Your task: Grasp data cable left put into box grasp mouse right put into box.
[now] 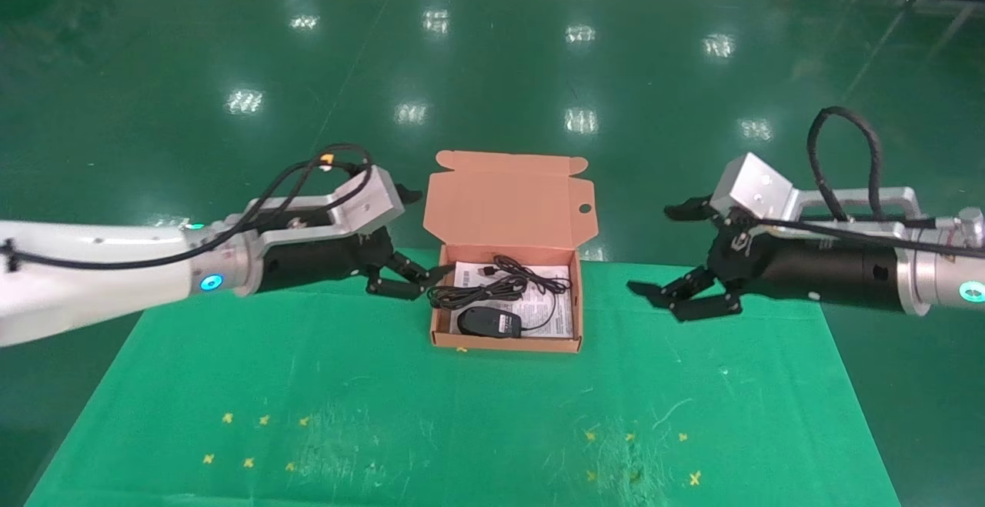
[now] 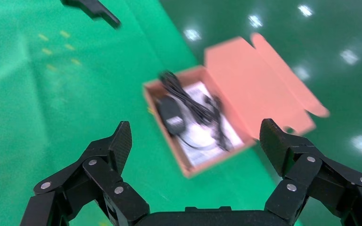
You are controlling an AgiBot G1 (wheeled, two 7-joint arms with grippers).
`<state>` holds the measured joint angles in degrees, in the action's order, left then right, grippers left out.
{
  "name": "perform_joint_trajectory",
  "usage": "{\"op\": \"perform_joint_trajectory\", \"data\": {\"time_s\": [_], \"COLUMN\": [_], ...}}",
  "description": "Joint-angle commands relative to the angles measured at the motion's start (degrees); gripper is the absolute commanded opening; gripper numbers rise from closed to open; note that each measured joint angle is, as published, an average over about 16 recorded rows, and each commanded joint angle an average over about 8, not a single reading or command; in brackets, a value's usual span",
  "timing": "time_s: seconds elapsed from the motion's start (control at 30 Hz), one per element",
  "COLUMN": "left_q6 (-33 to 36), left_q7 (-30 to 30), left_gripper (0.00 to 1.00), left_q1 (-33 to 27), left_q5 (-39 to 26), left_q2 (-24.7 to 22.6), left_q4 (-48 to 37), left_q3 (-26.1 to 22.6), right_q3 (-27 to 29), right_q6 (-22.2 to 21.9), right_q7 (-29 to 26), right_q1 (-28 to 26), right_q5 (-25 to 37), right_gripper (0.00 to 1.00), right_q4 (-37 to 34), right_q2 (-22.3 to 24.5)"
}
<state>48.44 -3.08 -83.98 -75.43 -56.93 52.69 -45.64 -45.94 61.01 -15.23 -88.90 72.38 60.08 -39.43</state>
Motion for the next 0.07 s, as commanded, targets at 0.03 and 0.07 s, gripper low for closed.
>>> {"op": "perform_joint_trajectory", "data": {"time_s": [0.03, 0.07], "left_q6": [4.31, 4.89], "left_q7": [-0.89, -1.01], "left_gripper": [1.0, 1.0], "left_q1": [2.59, 2.94], "left_q5": [3.88, 4.41], "left_q2": [2.53, 2.88], "left_q4": [2.41, 2.74], "left_q3": [3.42, 3.89], "right_q3": [3.43, 3.9], "right_q6": [2.83, 3.22], "right_q7": [0.51, 0.58], "right_q1": [3.14, 3.57], "right_q5": [-3.5, -3.98], "right_gripper": [1.0, 1.0], "right_q4": [1.55, 1.76], "right_q2": [0.51, 0.58]}}
